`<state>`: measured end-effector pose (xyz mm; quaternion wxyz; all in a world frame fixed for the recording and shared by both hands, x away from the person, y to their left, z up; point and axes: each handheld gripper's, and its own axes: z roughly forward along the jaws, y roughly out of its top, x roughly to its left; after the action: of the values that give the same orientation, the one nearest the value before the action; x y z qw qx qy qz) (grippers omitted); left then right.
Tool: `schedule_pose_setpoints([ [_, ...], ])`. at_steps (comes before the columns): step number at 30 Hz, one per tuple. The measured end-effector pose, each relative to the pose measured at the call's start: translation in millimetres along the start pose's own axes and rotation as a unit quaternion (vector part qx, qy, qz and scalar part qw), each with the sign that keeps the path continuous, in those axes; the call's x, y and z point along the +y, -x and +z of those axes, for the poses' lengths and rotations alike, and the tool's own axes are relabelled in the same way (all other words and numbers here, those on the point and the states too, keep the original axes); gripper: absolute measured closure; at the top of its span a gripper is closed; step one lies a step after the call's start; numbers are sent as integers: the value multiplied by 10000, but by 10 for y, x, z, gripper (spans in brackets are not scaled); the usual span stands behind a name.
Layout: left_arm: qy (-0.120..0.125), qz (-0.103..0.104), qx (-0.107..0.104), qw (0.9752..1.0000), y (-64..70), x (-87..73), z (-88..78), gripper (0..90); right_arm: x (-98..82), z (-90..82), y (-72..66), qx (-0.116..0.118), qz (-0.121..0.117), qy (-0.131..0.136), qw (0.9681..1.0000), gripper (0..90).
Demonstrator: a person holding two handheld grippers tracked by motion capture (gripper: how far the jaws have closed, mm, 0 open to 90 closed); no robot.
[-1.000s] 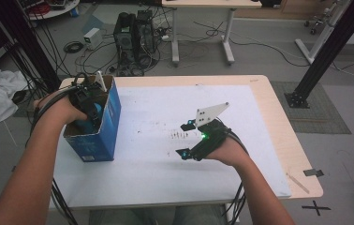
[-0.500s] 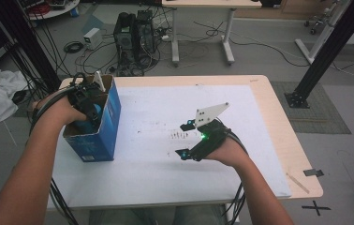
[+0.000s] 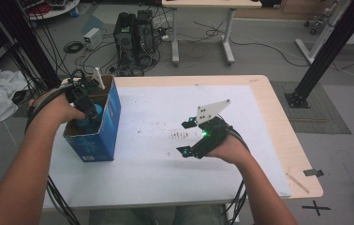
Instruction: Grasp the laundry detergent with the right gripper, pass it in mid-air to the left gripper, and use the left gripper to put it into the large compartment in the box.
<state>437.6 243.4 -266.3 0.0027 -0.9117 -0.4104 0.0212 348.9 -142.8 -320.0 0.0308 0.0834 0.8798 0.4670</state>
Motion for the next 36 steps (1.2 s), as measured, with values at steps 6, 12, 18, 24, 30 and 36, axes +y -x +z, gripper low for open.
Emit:
schedule_pose_setpoints([
  [6,-28,12,31,10000,7,-28,-96,302,11,-36,37,-39,1,-13,10000,119],
  [12,42,98,86,9999,32,-59,-236,302,24,-57,67,-55,-15,-3,10000,119],
  [18,210,163,14,9996,88,-91,-430,272,22,-77,98,-71,35,-40,10000,119],
  [24,283,205,62,9994,121,-90,-557,259,56,-115,104,-104,-1,-57,9999,119],
  [30,272,242,146,9992,136,-94,-659,250,94,-154,116,-153,-17,-113,9998,119],
  [36,382,345,157,9986,211,-97,-779,213,170,-259,152,-214,-68,-277,9994,119],
])
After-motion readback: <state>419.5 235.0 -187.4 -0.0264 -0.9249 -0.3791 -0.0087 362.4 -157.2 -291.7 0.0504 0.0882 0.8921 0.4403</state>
